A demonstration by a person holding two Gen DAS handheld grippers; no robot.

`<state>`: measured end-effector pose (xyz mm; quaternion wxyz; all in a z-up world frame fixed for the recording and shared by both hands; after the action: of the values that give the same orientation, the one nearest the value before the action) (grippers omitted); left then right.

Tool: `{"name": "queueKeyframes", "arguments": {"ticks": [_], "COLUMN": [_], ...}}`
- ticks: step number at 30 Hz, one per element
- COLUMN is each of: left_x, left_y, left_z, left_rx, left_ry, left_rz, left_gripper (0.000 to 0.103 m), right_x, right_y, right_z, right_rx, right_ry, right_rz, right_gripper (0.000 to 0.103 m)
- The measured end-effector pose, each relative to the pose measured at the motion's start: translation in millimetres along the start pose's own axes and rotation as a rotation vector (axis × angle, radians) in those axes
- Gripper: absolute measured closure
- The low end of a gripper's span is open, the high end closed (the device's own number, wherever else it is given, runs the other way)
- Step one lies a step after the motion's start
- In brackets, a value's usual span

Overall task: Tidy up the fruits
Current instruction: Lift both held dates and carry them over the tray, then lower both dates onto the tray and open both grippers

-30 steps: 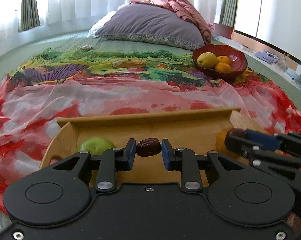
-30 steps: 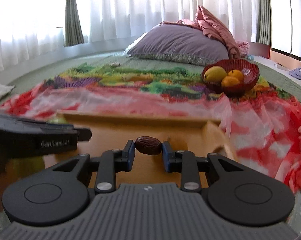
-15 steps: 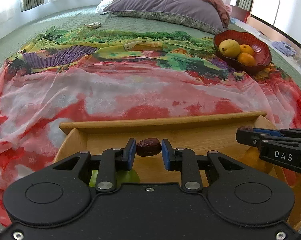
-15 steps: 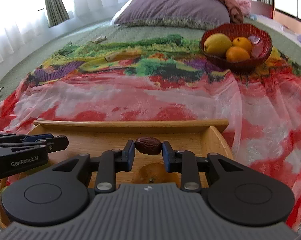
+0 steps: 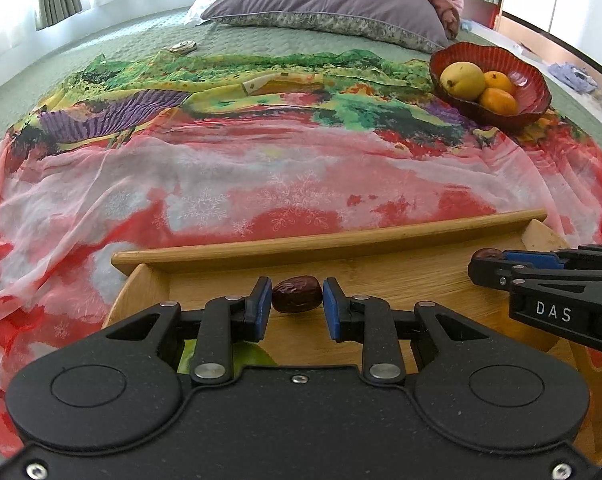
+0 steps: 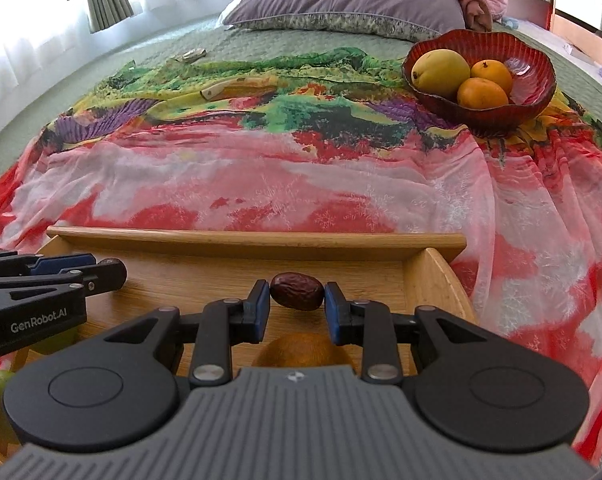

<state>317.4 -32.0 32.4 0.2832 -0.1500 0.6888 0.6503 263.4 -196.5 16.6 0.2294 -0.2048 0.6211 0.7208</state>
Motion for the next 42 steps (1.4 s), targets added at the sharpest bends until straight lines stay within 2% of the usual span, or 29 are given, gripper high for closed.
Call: {"name": "queueKeyframes", "arguments": {"ticks": [19, 22, 24, 27, 29, 33, 35, 42], "left_x": [-0.1, -0.7, 0.1, 1.5, 0.9, 3.9, 5.5, 15.7], "left_y": [-7.0, -6.8, -5.6, -2.5, 0.5, 11.6, 18.7, 46.8], "left_z": [2.5, 1.5, 0.1, -0.6, -0.4, -1.3, -1.9, -2.7], "left_rx": [-0.004, -0.011, -0.01, -0.005, 0.001, 0.003, 0.005, 0.011], "left_ry": [0.001, -0.007, -0.01, -0.002, 0.002, 0.002, -0.002, -0.003], "left_rz": [-0.008, -0.009, -0.013, -0.019, -0.025, -0.047, -0.062, -0.125], "left_gripper": [0.075, 0.075, 0.075, 0.073, 0.065, 0.057, 0.048, 0.027], "right_x": [0.5, 0.4, 0.5, 0.5, 0.3, 1.1, 2.1, 9.9], "right_y": [-4.7, -4.7, -3.9, -0.6, 2.4, 11.9, 18.4, 42.8], "right_z": [-1.9, -1.0, -0.8, 0.4, 1.5, 2.4, 3.8, 9.4], "right_rx": [-0.002, 0.0, -0.005, -0.011, -0.008, -0.011, -0.013, -0.022], "right_ry": [0.0, 0.0, 0.001, 0.004, 0.01, 0.014, 0.023, 0.063], "right_rz": [0.007, 0.006, 0.001, -0.01, -0.019, -0.039, -0.057, -0.109], "right_gripper": [0.067, 0.064, 0.059, 0.057, 0.057, 0.056, 0.048, 0.04]}}
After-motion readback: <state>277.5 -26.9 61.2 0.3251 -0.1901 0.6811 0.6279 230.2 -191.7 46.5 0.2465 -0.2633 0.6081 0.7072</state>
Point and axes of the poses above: each gripper's, at about its wrist camera, not at the fingertips, and y roughly against the way its jaws point, z to its left, x to its underside, the point moved 1 cm from there along -y, roughly the way its jaws point, and after that the axes turned 4 degrees about z, right-handed, at the moved point
